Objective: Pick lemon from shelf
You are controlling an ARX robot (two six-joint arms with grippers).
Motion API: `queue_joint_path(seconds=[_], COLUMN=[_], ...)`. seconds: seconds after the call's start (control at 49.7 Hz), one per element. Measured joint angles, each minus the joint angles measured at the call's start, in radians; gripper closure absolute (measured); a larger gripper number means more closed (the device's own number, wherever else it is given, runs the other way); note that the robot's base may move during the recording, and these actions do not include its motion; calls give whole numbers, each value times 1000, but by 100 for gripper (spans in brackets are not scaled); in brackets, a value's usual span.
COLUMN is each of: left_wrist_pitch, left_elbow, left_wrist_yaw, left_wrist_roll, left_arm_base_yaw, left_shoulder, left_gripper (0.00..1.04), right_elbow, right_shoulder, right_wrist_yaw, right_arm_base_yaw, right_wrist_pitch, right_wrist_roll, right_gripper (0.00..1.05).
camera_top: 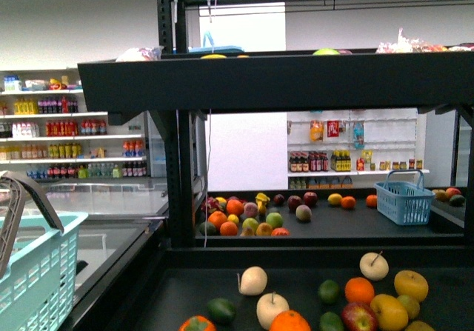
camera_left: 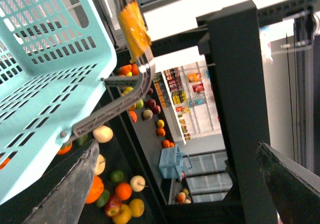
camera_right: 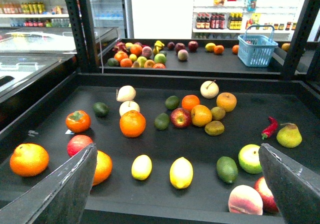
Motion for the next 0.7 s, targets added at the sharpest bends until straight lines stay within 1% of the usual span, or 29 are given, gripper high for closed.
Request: queue_joint_path(seconds=[0.101, 0.201, 0.382, 0.583, 0.624, 0.704], left_wrist_pitch=[66, 101, 156, 160, 160, 154], left_elbow=[91, 185, 307, 409, 418, 447], left_wrist_yaw=[-16, -26, -48, -63, -64, -68], left_wrist_roll=[-109, -153, -172, -172, -172, -170], left_arm_base_yaw=[14, 25, 26, 26, 26, 28], left_shoulder=[184, 321, 463, 551, 560, 584], left_gripper=[8, 8, 8, 8, 9, 23], right_elbow=[0, 0, 0, 0, 0, 0], right_shoulder=[0, 0, 0, 0, 0, 0], right_wrist_yaw=[0, 0, 0, 0, 0, 0], right_arm_base_yaw=[0, 0, 0, 0, 0, 0], right_wrist_pitch=[0, 0, 0, 0, 0, 0], right_wrist_roll=[0, 0, 0, 0, 0, 0], right_gripper=[8, 8, 8, 8, 8, 8])
